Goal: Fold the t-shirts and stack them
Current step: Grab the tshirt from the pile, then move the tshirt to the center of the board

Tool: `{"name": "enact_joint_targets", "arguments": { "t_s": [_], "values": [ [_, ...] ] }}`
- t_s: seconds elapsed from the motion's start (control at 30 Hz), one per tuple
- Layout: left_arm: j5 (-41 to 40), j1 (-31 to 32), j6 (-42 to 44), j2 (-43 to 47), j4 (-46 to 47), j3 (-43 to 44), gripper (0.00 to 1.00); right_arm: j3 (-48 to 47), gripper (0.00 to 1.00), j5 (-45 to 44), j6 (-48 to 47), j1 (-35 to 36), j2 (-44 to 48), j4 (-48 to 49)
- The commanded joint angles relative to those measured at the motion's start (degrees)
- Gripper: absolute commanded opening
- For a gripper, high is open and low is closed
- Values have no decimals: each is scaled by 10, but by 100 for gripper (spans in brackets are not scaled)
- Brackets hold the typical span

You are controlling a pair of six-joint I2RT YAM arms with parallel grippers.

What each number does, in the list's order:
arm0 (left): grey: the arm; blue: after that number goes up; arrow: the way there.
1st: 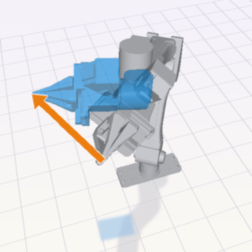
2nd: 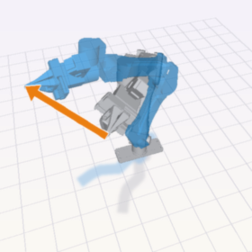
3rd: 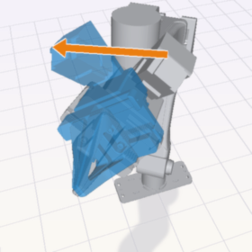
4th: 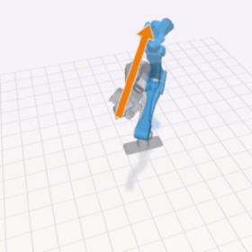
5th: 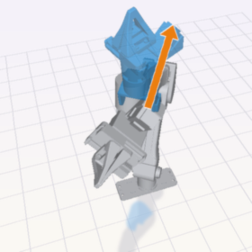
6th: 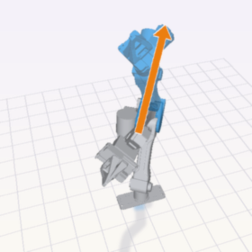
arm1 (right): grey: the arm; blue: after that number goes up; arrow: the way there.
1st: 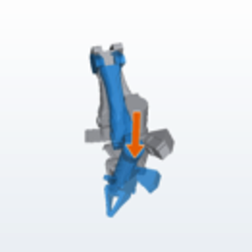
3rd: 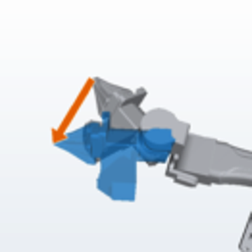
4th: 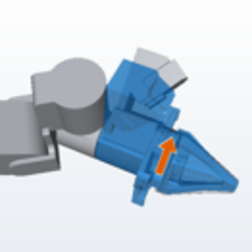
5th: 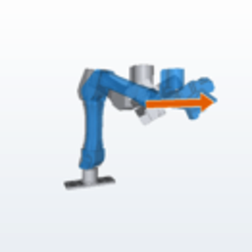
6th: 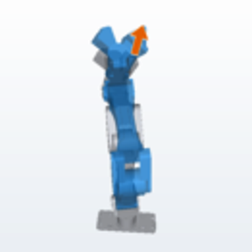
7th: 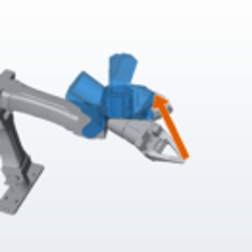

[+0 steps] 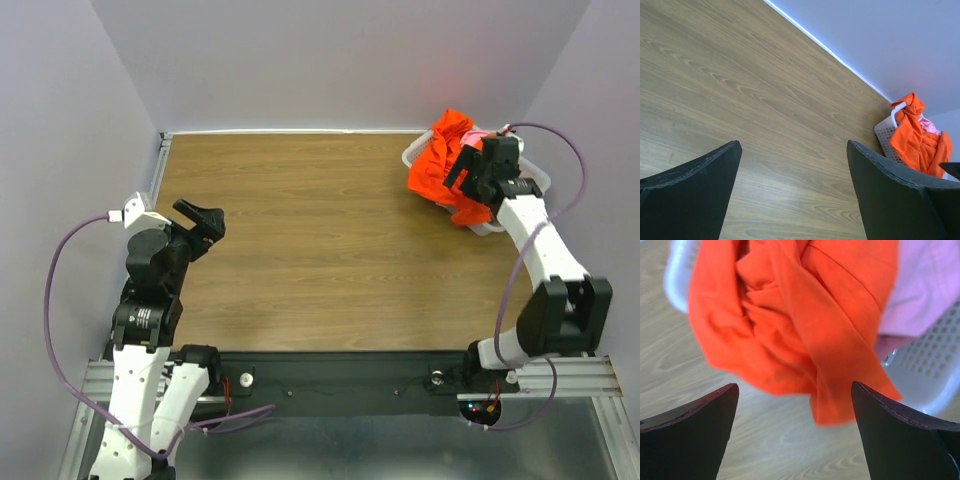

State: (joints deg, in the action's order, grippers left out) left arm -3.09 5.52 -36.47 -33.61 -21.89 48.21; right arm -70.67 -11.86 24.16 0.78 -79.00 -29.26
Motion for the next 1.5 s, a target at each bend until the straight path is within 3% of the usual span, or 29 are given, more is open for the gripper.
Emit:
{"name": "enact_joint_targets", "arguments": {
  "t_s": [0.0, 0.17, 0.23, 0.27, 0.3, 0.33, 0.47, 0.67, 0.7, 0.87, 0.97, 1.0, 1.17, 1.27, 1.37, 1.47],
  "values": [
    [-6, -1, 13, 4, 26, -7, 99, -53, 100, -25, -40, -2, -94, 28],
    [-9, -1, 15, -1, 24, -12, 98, -108, 95, -98, -33, -2, -174, 28],
    [-9, -1, 15, -1, 24, -14, 99, -116, 76, -104, -31, -2, -185, 31],
    [-9, -1, 14, -1, 24, -14, 99, -123, 51, -104, -27, -2, -191, 32],
    [-9, -1, 13, -2, 24, -14, 98, -126, 40, -99, -27, -2, -193, 32],
    [-9, -1, 14, -3, 23, -14, 98, -130, 21, -82, -31, -2, -190, 33],
    [-6, -1, 15, -2, 24, -12, 99, -142, 1, -31, -43, -2, -170, 33],
    [-2, -1, 15, 1, 25, -10, 98, -169, 1, 23, -60, -2, -90, 32],
    [-2, -1, 15, 1, 25, -10, 99, -178, 5, 27, -64, -2, -71, 32],
    [2, -1, 15, -5, 21, -7, 98, -200, 8, -17, -92, -2, -54, 32],
    [5, -1, 16, -8, 19, -3, 99, -205, 6, -33, -98, -2, -55, 32],
    [5, -1, 16, -8, 19, -1, 98, -215, 0, -24, -100, -2, -57, 32],
    [13, -1, 12, -6, 16, 8, 98, -315, 1, 157, -99, -2, -72, 32],
    [24, -1, 10, -4, 15, 4, 98, -383, 0, 334, -65, -1, -88, 32],
    [27, -1, 10, -6, 8, 6, 98, -433, 0, 378, -53, 33, -94, 29],
    [27, -1, 11, -4, 2, 7, 98, -460, 0, 365, -81, 128, -92, 17]
  ]
}}
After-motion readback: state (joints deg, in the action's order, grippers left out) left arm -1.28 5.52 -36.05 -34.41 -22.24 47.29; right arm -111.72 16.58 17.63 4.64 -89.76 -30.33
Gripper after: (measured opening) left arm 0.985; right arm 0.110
